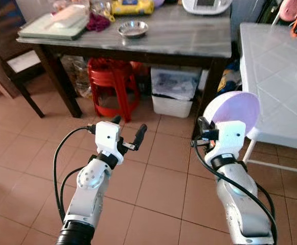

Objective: Setting the table

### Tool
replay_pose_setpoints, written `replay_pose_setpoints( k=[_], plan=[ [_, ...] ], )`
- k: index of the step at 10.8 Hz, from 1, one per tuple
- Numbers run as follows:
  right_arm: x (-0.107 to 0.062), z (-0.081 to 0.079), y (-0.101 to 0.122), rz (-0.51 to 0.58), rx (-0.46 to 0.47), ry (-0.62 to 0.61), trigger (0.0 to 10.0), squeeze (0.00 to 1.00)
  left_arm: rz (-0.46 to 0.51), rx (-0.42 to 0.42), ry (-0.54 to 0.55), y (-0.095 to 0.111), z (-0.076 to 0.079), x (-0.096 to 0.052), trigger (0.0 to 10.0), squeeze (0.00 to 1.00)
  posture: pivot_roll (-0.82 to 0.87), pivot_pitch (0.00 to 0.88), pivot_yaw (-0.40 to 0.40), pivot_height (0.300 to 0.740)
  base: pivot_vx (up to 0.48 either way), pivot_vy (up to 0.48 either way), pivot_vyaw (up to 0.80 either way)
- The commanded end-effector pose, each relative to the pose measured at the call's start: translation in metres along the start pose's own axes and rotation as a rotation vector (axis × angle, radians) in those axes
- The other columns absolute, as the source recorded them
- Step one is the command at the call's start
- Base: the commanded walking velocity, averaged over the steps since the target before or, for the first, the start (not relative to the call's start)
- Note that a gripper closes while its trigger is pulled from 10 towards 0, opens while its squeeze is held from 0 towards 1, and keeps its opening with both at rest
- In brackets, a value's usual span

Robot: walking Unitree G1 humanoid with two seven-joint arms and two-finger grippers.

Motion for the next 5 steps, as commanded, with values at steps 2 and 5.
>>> replay_pose_setpoints(
  k=[2, 5],
  plan=[
    [0.0009, -0.0005, 0.0037, 0.018, -0.005, 0.001, 10.0, 0.00, 0.013, 0.007, -0.009, 0.0039, 0.0008, 0.0009, 10.0, 0.00, -0.10, 0.086, 0.091, 0.740, 0.306, 0.000, 0.00],
    [0.0019, -0.0018, 0.0046, 0.020, -0.011, 0.010, 10.0, 0.00, 0.010, 0.004, -0.013, 0.0024, 0.0024, -0.0002, 10.0, 0.00, -0.10, 0.087, 0.086, 0.740, 0.317, 0.000, 0.00]
  ],
)
Point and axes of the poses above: a point about 5 cm out from each wrist's last joint towards the gripper, its own x axis pointing out of the wrist towards the gripper, its own y axis along the axis of the wrist's last joint, z = x × y, the point moved 6 cm from there along x, pointing out of the wrist towards the gripper, and after that the axes turned 3 degrees about -x, right-handed, at the moved point
